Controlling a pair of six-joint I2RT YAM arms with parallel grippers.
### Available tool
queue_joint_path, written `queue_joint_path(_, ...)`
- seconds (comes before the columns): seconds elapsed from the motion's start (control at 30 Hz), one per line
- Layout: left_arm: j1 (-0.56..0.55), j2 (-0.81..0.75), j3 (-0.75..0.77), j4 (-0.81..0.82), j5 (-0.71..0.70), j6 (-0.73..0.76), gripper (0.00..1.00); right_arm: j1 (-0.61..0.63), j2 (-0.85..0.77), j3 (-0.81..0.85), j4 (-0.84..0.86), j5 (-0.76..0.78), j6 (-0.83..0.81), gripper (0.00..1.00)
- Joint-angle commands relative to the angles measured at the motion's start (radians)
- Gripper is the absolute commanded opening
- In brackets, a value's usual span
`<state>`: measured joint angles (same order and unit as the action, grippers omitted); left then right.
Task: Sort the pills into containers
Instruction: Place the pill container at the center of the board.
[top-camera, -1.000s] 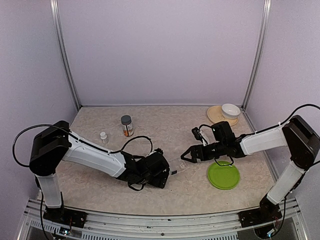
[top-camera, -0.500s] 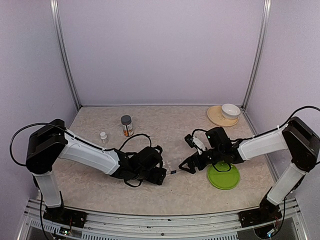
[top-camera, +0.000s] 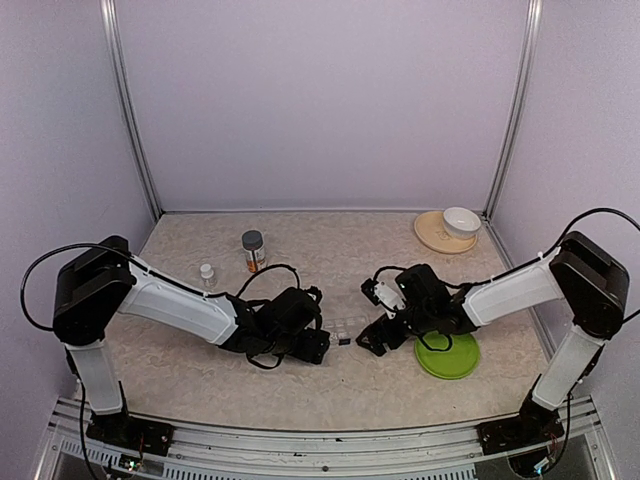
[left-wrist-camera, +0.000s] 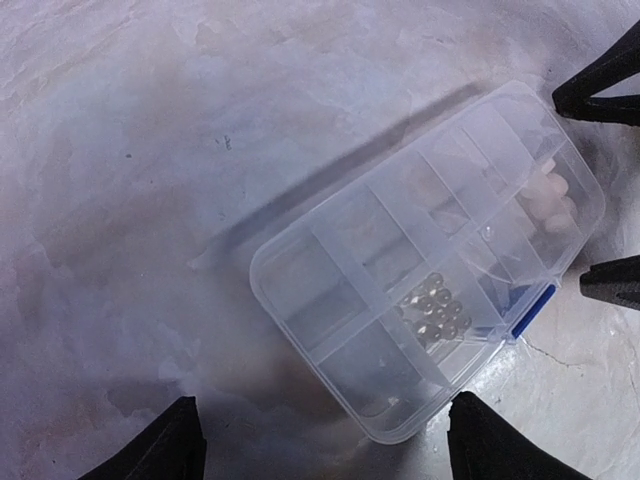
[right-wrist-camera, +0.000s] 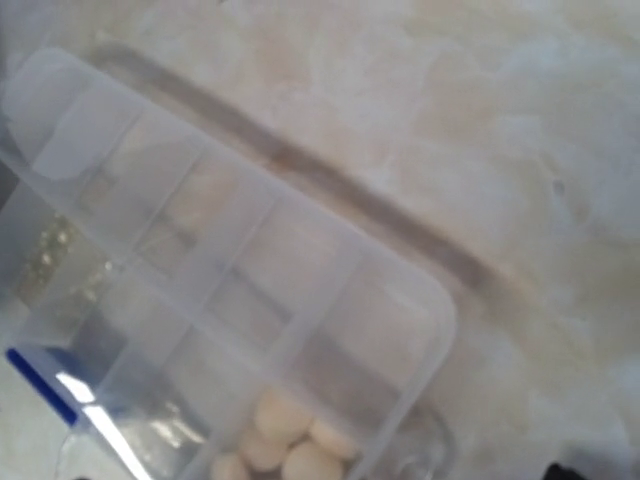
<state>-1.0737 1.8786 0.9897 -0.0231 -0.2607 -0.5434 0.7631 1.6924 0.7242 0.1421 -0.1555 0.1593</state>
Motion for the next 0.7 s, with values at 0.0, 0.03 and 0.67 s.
queue_joint_path(0.0, 0.02, 0.034, 0.022, -0.01, -0.017, 0.019, 0.82, 0.008, 0.039, 0.01, -0.046, 0.078, 0.026, 0.96)
queue_joint_path(0.03, 0.025, 0.04, 0.028, -0.015, -0.022, 0.021, 0.82, 0.008, 0.045, 0.018, -0.054, 0.086, 0.031, 0.96)
queue_joint_path(0.67, 0.133, 0.142, 0.147, -0.025, -0.06, 0.115, 0.83, 0.01, 0.201, 0.188, -0.094, 0.237, 0.046, 0.98)
